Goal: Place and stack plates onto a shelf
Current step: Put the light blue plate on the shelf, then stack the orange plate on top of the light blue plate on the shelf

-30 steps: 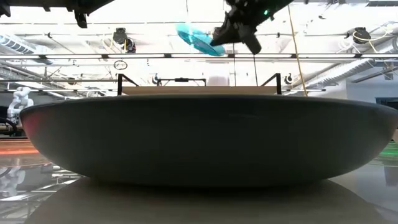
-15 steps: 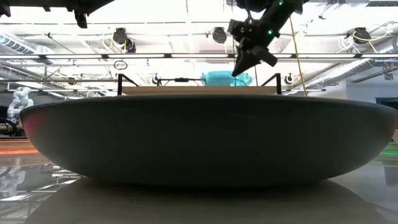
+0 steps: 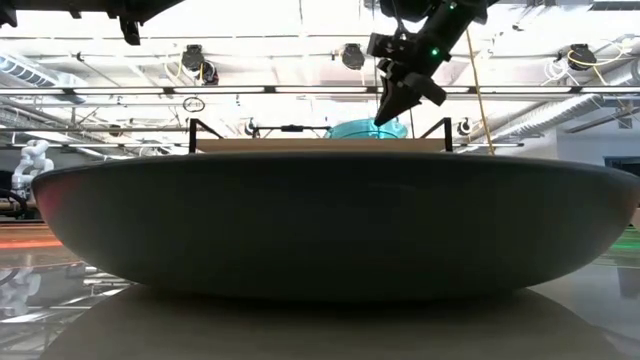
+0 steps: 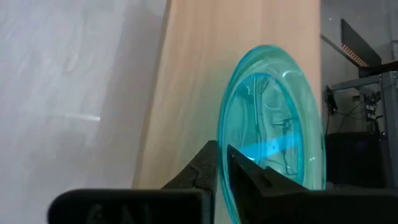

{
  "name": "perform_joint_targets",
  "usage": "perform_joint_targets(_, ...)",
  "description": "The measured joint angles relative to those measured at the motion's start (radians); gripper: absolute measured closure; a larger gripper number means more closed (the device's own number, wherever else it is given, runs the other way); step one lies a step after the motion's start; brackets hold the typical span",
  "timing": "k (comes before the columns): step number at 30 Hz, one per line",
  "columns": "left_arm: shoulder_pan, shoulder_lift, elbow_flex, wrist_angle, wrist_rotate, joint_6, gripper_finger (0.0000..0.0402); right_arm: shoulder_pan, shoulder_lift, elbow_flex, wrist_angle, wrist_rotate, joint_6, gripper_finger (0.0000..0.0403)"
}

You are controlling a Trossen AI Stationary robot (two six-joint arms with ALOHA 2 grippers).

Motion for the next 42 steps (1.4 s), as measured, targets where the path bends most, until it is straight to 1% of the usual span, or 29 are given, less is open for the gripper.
perform_joint_targets(7,0.000,0.000,0.000,0.000,0.000,0.000,0.0329,0.002,0.000,0.000,0.056,-0.001,0.007,0.0335)
perform_joint_targets(11,0.000,0.000,0.000,0.000,0.000,0.000,0.0329,0.031,-0.003,0.000,0.114,0.000,0.007,0.0322)
perform_joint_targets(14,0.000,0.000,0.000,0.000,0.000,0.000,0.0329,0.078,-0.014,0.000,0.148,-0.001,0.030,0.0321)
perform_joint_targets(18,0.000,0.000,0.000,0.000,0.000,0.000,0.0329,0.146,-0.032,0.000,0.170,-0.009,0.168,0.0327)
perform_joint_targets(20,0.000,0.000,0.000,0.000,0.000,0.000,0.0329,0.176,-0.033,0.000,0.173,-0.064,0.220,0.0330)
perform_joint_targets(23,0.000,0.000,0.000,0.000,0.000,0.000,0.0329,0.228,-0.033,-0.001,0.172,-0.129,0.237,0.0332)
perform_joint_targets(27,0.000,0.000,0.000,0.000,0.000,0.000,0.0329,0.318,-0.034,-0.026,0.175,-0.130,0.297,0.0332)
perform_joint_targets(30,0.000,0.000,0.000,0.000,0.000,0.000,0.0329,0.389,-0.039,-0.069,0.192,-0.127,0.331,0.0332)
perform_joint_targets(32,0.000,0.000,0.000,0.000,0.000,0.000,0.0329,0.434,-0.040,-0.112,0.210,-0.081,0.345,0.0332)
perform_joint_targets(36,0.000,0.000,0.000,0.000,0.000,0.000,0.0329,0.516,-0.074,-0.200,0.179,0.117,0.398,0.0332)
perform_joint_targets(38,0.000,0.000,0.000,0.000,0.000,0.000,0.0329,0.546,-0.128,-0.242,0.187,0.183,0.438,0.0332)
perform_joint_targets(42,0.000,0.000,0.000,0.000,0.000,0.000,0.0329,0.592,-0.279,-0.326,0.212,0.254,0.507,0.0332)
